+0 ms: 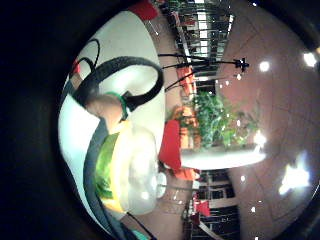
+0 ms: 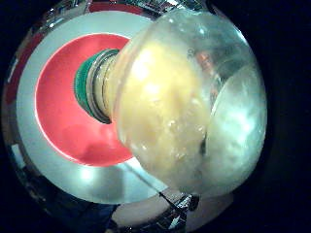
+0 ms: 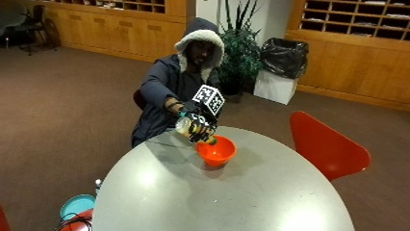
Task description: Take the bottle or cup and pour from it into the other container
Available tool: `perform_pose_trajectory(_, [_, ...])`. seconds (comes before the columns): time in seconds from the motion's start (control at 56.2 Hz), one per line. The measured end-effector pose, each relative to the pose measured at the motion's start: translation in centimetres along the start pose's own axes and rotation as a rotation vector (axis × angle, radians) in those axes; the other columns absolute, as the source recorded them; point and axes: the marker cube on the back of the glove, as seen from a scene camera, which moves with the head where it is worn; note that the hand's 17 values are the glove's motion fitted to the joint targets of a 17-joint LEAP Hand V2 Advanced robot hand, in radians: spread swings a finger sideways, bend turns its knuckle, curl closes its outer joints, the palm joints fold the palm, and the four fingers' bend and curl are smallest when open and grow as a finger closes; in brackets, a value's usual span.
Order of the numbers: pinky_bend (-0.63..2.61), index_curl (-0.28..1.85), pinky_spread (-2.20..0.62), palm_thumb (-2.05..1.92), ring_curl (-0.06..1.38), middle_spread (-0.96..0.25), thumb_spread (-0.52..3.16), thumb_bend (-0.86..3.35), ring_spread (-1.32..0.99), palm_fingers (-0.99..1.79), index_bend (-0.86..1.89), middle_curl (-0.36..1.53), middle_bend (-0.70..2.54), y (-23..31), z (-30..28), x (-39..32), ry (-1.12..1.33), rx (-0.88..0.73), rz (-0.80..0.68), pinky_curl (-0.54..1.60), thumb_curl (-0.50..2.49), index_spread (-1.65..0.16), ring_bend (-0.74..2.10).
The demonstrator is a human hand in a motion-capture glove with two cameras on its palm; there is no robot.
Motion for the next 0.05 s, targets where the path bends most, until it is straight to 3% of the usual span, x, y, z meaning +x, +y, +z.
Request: perform_pose_trajectory(0.053, [0.37,0.29,-0.03,0.97,0.41,-0.25,0.46,-0.04,-0.17,1.14,0.11,0.47,0.29,-0.19,0.09,0.26,-0.003,0.005,0.0,0.37,0.67,-0.28,0.59])
